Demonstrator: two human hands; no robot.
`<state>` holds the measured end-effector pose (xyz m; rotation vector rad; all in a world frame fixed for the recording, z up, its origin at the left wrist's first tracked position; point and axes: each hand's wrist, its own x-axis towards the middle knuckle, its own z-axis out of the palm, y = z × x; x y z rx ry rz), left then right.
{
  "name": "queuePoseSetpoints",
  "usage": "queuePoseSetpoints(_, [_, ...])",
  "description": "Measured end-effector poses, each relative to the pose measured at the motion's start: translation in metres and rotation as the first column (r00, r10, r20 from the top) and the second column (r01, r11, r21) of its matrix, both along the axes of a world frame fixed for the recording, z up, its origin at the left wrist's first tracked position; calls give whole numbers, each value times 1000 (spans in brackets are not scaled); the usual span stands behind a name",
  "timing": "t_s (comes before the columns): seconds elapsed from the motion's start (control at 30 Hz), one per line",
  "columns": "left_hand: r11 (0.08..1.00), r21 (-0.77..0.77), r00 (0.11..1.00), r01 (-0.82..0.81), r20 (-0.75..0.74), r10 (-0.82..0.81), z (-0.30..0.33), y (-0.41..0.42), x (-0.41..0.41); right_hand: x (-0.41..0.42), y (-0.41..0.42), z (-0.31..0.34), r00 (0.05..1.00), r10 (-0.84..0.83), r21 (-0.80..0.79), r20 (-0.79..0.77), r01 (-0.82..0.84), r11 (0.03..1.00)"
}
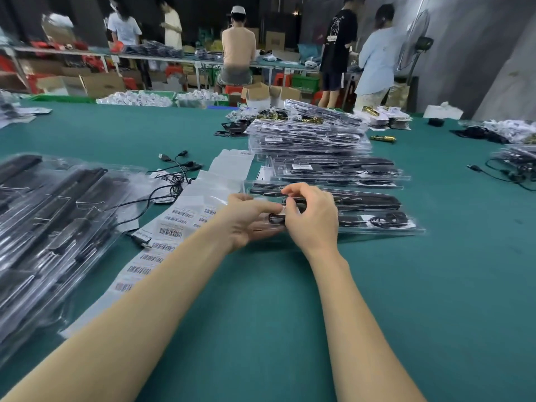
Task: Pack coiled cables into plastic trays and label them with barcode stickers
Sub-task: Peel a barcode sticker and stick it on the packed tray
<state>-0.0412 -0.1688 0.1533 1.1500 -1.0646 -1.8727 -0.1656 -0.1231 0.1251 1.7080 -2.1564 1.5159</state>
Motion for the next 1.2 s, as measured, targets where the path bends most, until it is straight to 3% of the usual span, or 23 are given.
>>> queuePoseSetpoints(0.13, [996, -21, 996, -81, 24, 82, -6, -5, -2, -2, 0, 0, 998, 55, 1, 14, -55, 999])
queuePoseSetpoints(0.33, [999, -19, 999, -46, -10, 46, -5, -12, 10, 0, -1, -1, 988, 148, -48, 52, -146, 988])
queuePoseSetpoints(0.43, [996, -39, 997, 78, -23, -79, -1, -18, 21, 4, 0, 2, 994, 75, -212, 80, -57, 976])
queuePoseSetpoints(0.53, [991, -50, 983, 128, -127, -133, 0, -25, 32, 9, 1, 8, 990, -18, -431, 137, 76, 899])
queuePoseSetpoints(0.63, [992, -47, 969, 119, -213, -126, -1, -32, 35, 14, 2, 9, 987, 8, -487, 162, 73, 870])
queuePoseSetpoints(0.93, [999, 18, 927, 50, -374, -39, 29, -69, -6, 10, -10, -4, 882, -15, -7, 470, 20, 1000])
queuePoseSetpoints(1.03, [998, 62, 933, 3, -359, 19, 41, -79, -33, 7, -13, -7, 900, -35, 190, 434, -54, 980])
queuePoseSetpoints(1.1, [997, 73, 966, -36, -252, 54, 43, -84, -47, 6, -15, -8, 926, -29, 261, 376, -76, 962])
queuePoseSetpoints(1.17, [994, 65, 994, -93, -49, 96, 41, -95, -55, 5, -17, -7, 939, -27, 297, 343, -81, 951])
queuePoseSetpoints(1.2, [995, -23, 993, -93, 71, 95, 41, -98, -56, 4, -18, -7, 938, -28, 306, 347, -85, 948])
